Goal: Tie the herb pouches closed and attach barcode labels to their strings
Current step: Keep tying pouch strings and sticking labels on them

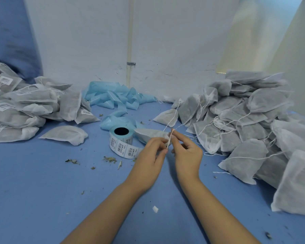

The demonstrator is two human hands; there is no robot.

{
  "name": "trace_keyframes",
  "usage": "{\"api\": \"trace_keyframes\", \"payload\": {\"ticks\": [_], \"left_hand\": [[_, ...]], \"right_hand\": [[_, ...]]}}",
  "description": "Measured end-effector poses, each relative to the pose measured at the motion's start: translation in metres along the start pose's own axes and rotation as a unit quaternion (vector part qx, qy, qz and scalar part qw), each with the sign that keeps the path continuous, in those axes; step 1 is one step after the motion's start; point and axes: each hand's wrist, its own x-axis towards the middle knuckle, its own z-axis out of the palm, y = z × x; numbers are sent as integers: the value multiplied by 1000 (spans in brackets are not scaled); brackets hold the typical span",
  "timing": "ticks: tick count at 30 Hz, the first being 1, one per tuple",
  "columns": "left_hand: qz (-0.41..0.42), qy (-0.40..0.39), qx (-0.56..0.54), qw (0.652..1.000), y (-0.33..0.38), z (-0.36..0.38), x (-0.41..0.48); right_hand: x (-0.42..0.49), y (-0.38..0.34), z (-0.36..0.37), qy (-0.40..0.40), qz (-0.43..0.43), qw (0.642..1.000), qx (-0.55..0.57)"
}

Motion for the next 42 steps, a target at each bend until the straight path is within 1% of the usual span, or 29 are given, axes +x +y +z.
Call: {"api": "trace_keyframes", "payload": {"ticks": [3, 5, 8, 11, 14, 16, 17, 18, 20, 24, 27, 29, 31, 33, 37, 39, 42], "left_hand": [[-38, 25, -32, 998, 0, 0, 0], [-71, 54, -68, 994, 2, -1, 1], [-89, 112, -94, 985, 4, -4, 2], [-79, 163, -107, 978, 6, -8, 3], [-70, 176, -117, 975, 9, -11, 2], [-69, 168, -122, 976, 12, -10, 1], [-70, 163, -126, 976, 12, -10, 1], [-69, 158, -133, 976, 13, -10, 1], [-69, 147, -155, 974, 12, -10, 1], [-71, 129, -161, 976, 8, -11, 3], [-65, 119, -159, 978, 8, -13, 4], [-58, 111, -125, 984, 7, -16, 5], [-48, 110, -67, 991, 4, -20, 6], [-39, 115, -29, 992, 2, -24, 6], [-23, 113, 6, 993, 0, -24, 5], [-19, 108, 25, 994, -2, -22, 5], [-26, 105, 33, 994, -5, -22, 5]], "right_hand": [[2, 0, -1, 9, 40, 998, 37], [2, -1, 0, -14, 46, 998, 41], [1, -1, 2, -59, 34, 997, 24], [-2, -1, 2, -112, -19, 993, -25], [-7, 0, 4, -151, -110, 977, -106], [-9, 2, 6, -149, -183, 954, -187], [-9, 2, 7, -141, -204, 945, -214], [-9, 3, 7, -132, -207, 943, -225], [-10, 2, 9, -122, -172, 956, -204], [-11, -4, 12, -131, -55, 985, -95], [-8, -5, 11, -136, 45, 989, -24], [-6, -5, 9, -147, 104, 984, 10], [-6, -6, 7, -176, 156, 970, 58], [-5, -7, 7, -213, 204, 949, 116], [-4, -8, 7, -264, 286, 886, 253], [-4, -8, 6, -263, 304, 869, 288], [-2, -8, 4, -246, 315, 858, 323]]}}
